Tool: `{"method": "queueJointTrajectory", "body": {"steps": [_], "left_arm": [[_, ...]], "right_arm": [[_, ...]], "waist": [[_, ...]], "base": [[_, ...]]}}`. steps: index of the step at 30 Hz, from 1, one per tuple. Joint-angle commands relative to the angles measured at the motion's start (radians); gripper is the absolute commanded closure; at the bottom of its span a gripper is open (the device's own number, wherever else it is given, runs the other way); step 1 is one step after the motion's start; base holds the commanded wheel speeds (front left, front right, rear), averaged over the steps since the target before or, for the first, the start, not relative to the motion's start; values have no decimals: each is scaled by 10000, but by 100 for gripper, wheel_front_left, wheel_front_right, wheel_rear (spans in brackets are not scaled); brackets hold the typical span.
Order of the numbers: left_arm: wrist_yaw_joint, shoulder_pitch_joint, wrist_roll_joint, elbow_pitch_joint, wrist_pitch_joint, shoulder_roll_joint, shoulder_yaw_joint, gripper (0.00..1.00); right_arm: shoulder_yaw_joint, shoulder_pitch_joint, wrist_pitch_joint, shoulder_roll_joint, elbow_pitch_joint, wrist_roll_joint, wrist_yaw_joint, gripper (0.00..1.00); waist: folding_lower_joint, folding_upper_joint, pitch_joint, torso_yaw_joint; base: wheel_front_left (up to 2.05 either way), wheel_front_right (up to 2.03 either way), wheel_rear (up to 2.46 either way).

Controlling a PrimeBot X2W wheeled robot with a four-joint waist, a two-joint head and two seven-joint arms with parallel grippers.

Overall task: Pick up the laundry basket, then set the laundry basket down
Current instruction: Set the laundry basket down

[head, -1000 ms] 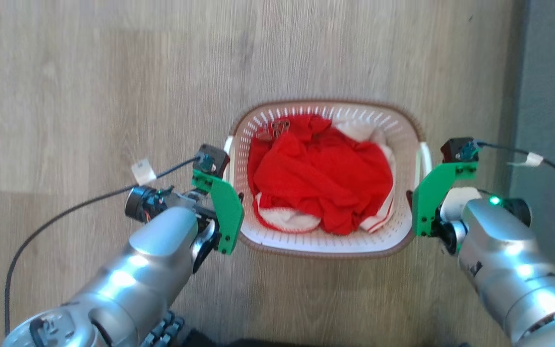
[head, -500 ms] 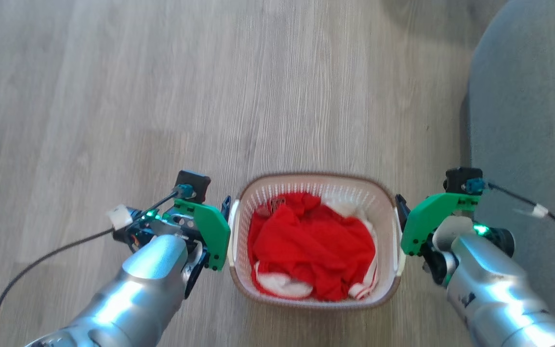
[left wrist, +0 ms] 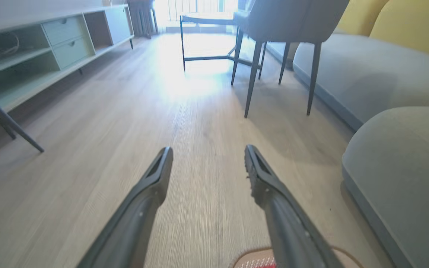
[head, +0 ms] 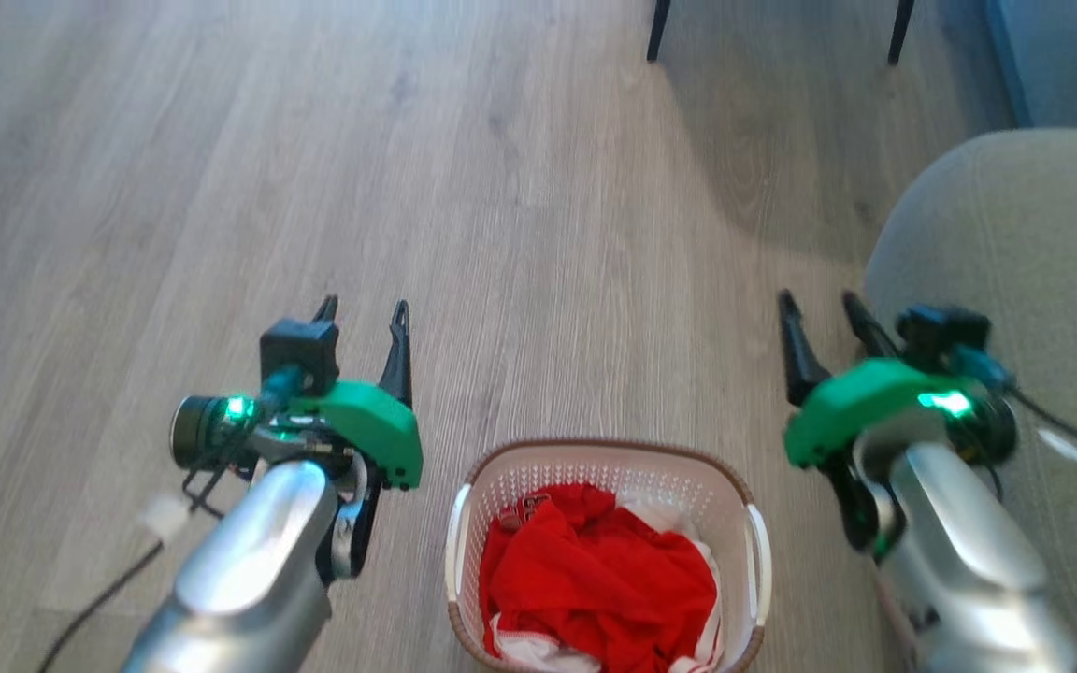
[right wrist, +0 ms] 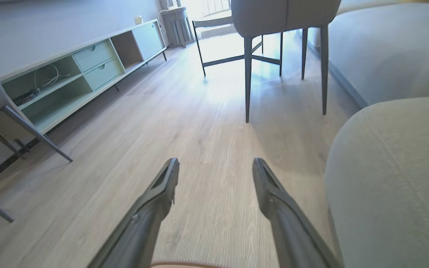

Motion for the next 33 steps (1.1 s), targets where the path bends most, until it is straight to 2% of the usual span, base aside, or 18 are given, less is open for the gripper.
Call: {"method": "queueJointTrajectory", "body": {"steps": [1, 4, 9, 15, 19, 22, 33], "left_arm": [[17, -62, 667, -1090, -122, 176, 1004, 0], [-211, 740, 1627, -2418, -123, -66, 2190, 0], [-882, 1938, 2684, -3962, -123, -652, 3755, 0], [-1341, 3005, 3549, -4615, -123, -1028, 4447, 0], [-1907, 3681, 3334, -4495, -123, -1198, 4707, 0], [-2144, 4008, 3559, -4419, -123, -1234, 4781, 0], [-2158, 4622, 3622, -4206, -124, -1245, 4656, 0]], "right_arm": [[-219, 471, -123, 119, -941, -428, 67, 0], [-786, 1211, -124, 174, -2425, -1010, 67, 0], [-1217, 2257, -124, 201, -4682, -1503, 67, 0], [-1335, 3248, -125, 203, -5942, -1763, 67, 0], [-1457, 3925, -125, 204, -6073, -1836, 67, 0], [-1604, 4297, -125, 205, -6001, -1896, 67, 0], [-1680, 4910, -125, 205, -5829, -2026, 67, 0]], "waist": [[1, 0, -195, 112], [1, 0, -286, 193], [1, 0, -371, 271], [1, 0, -449, 282], [1, 0, -539, 227], [1, 0, -602, 178], [1, 0, -732, 60]], "base": [[0, 0, 0], [0, 0, 0], [0, 0, 0], [0, 0, 0], [0, 0, 0], [0, 0, 0], [0, 0, 0]]}}
